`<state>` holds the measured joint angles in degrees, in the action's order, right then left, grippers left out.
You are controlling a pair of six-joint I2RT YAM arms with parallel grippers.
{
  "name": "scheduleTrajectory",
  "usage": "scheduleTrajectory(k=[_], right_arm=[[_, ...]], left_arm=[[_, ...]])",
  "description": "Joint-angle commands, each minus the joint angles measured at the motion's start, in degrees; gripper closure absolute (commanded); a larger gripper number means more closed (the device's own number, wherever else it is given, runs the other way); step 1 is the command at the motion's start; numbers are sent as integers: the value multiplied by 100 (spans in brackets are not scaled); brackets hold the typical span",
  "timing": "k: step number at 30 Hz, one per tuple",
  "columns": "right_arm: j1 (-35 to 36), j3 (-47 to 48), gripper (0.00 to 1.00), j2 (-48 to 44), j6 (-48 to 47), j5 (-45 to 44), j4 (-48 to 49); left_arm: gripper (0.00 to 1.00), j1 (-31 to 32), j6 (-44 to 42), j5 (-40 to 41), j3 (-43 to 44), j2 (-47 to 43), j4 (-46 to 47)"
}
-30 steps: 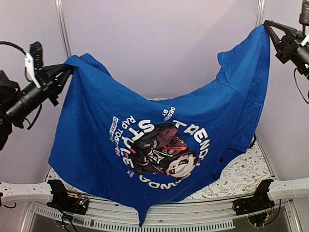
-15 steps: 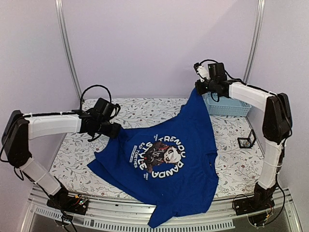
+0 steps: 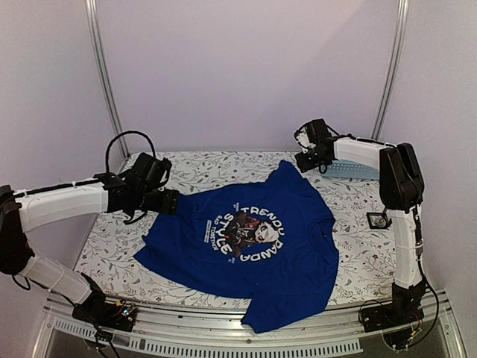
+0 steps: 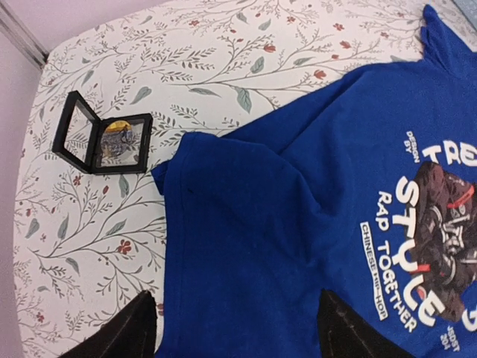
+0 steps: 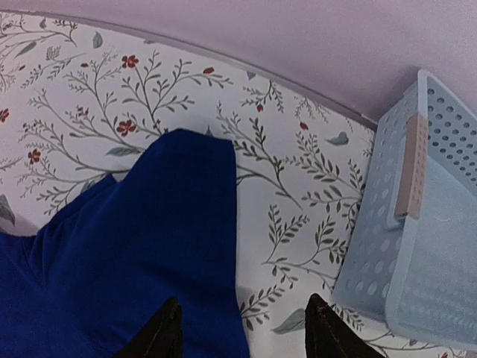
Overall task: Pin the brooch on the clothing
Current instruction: Place the crumpled clothing at the center of the board, then smooth out the crumpled clothing at the center of the board.
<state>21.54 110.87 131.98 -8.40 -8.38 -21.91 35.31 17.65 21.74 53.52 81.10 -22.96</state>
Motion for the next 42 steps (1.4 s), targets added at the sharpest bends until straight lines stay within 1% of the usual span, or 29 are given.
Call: scheduleTrajectory(k=[1,2,6,8,10,15,18,20,24,29,34,37,39,41,42], right_arm=[[508,-1512,52,-1529,318,-201,-65],[568,-1821,57,-1663,409,-177,-85],[837,-2782,75,-1968,959,-24,-140],[881,-3165,81,-1958,1299,178,-1],[887,-3531,84,-1898,1592,354,178],[832,-3660,88,-1396,1905,61,219],[606,-3466,89,-1122,1975,-56,137],[426,-3288,90,-915,2003,-80,113],[194,-2682,90,-527,1777,-92,63],[63,-1480,90,143,1426,-255,-400],[14,-992,88,226,1241,-318,-571],[17,-772,86,148,1110,-366,-757],[21,-712,84,33,1064,-387,-915],[44,-770,82,-250,1060,-342,-1009],[86,-858,81,-383,1067,-337,-1022]], left_arm=[[35,201,1238,-162,-872,-899,-441],[41,262,1532,-229,-1019,-1040,-446],[58,554,2438,-307,-1962,-1514,-437],[60,643,2808,-367,-2278,-1524,-433],[61,706,3074,-401,-2490,-1395,-393],[62,836,3299,-478,-2674,-984,-393],[62,925,3609,-678,-2782,-876,-536],[62,1094,3888,-785,-2873,-923,-714],[62,1773,4584,-968,-2997,-1192,-1069],[61,2398,5318,-1274,-3219,-1329,-1256],[61,3093,5873,-1365,-3150,-1393,-1617],[61,3423,5964,-1420,-2944,-1430,-1828],[61,3606,5882,-1394,-2654,-1439,-2036],[60,3724,5504,-1107,-2154,-1460,-2284],[59,3729,5244,-811,-1863,-1451,-2426]])
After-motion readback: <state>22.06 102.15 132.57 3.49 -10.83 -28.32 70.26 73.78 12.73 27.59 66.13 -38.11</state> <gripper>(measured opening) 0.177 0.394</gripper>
